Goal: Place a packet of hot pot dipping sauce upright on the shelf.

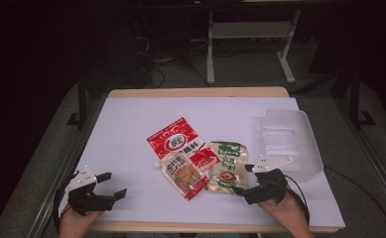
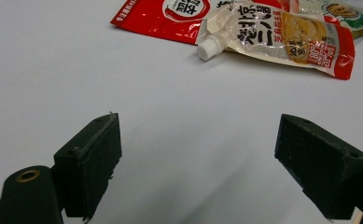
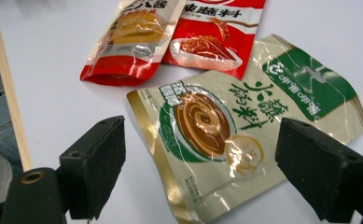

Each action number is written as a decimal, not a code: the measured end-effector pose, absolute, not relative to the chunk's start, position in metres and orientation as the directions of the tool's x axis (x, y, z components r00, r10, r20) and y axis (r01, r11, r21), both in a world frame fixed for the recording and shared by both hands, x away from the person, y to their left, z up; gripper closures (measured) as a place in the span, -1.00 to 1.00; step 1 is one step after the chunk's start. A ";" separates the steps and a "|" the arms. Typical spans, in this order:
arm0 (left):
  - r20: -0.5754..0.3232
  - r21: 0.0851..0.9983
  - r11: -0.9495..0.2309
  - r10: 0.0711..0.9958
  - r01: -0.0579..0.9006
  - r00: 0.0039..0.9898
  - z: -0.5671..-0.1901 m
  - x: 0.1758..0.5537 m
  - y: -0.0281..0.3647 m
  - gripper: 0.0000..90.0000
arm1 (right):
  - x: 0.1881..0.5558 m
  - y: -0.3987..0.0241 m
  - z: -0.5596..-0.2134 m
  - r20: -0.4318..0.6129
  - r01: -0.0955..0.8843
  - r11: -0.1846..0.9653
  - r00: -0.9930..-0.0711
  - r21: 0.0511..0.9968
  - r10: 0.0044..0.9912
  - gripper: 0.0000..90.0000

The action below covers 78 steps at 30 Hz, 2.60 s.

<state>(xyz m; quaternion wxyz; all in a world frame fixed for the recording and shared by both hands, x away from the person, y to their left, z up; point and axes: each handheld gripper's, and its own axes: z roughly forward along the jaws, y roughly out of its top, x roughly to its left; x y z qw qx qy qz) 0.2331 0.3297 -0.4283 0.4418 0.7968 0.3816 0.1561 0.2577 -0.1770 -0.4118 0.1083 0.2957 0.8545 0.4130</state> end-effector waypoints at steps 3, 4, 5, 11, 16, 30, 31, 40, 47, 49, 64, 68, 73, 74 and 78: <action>-0.092 0.824 -0.311 0.751 0.473 0.654 -0.428 0.233 0.332 -0.68 | 0.262 -0.174 -0.410 0.071 0.417 0.483 -0.808 0.769 0.585 -0.65; -0.095 0.825 -0.306 0.753 0.475 0.651 -0.429 0.232 0.333 -0.68 | 0.263 -0.173 -0.410 0.075 0.419 0.482 -0.809 0.769 0.583 -0.65; -0.098 0.822 -0.307 0.754 0.480 0.649 -0.429 0.231 0.334 -0.68 | 0.265 -0.172 -0.409 0.078 0.423 0.487 -0.810 0.764 0.581 -0.66; -0.098 0.827 -0.300 0.756 0.476 0.647 -0.427 0.231 0.338 -0.68 | 0.272 -0.164 -0.399 0.076 0.421 0.500 -0.817 0.757 0.572 -0.65; -0.093 0.823 -0.311 0.751 0.475 0.653 -0.427 0.229 0.336 -0.68 | 0.281 -0.153 -0.391 0.077 0.413 0.512 -0.829 0.753 0.554 -0.65; -0.103 0.828 -0.299 0.750 0.474 0.653 -0.428 0.229 0.335 -0.68 | 0.321 -0.116 -0.366 0.088 0.398 0.589 -0.871 0.703 0.484 -0.65; -0.104 0.827 -0.299 0.751 0.476 0.652 -0.428 0.229 0.336 -0.68 | 0.321 -0.116 -0.366 0.088 0.398 0.589 -0.871 0.703 0.484 -0.65; -0.105 0.830 -0.296 0.750 0.473 0.653 -0.428 0.230 0.337 -0.68 | 0.348 -0.076 -0.350 0.057 0.336 0.666 -0.913 0.666 0.403 -0.64; -0.108 0.831 -0.293 0.750 0.474 0.653 -0.427 0.230 0.337 -0.68 | 0.364 -0.058 -0.350 0.045 0.299 0.700 -0.933 0.649 0.357 -0.64; -0.111 0.831 -0.289 0.751 0.476 0.651 -0.427 0.230 0.337 -0.68 | 0.370 -0.048 -0.350 0.051 0.299 0.712 -0.936 0.636 0.348 -0.64; -0.115 0.833 -0.285 0.750 0.475 0.651 -0.427 0.229 0.338 -0.68 | 0.395 -0.006 -0.361 0.088 0.291 0.753 -0.950 0.590 0.299 -0.61; -0.114 0.832 -0.286 0.750 0.475 0.652 -0.427 0.229 0.338 -0.68 | 0.400 0.004 -0.369 0.102 0.290 0.767 -0.953 0.572 0.285 -0.56; -0.114 0.832 -0.286 0.750 0.475 0.652 -0.427 0.229 0.338 -0.68 | 0.403 0.014 -0.375 0.114 0.290 0.779 -0.955 0.556 0.274 -0.53; -0.114 0.832 -0.286 0.750 0.475 0.651 -0.426 0.229 0.338 -0.68 | 0.404 0.019 -0.379 0.117 0.286 0.789 -0.957 0.544 0.266 -0.51; -0.115 0.832 -0.285 0.749 0.475 0.652 -0.427 0.229 0.338 -0.68 | 0.405 0.026 -0.385 0.122 0.286 0.799 -0.957 0.528 0.262 -0.48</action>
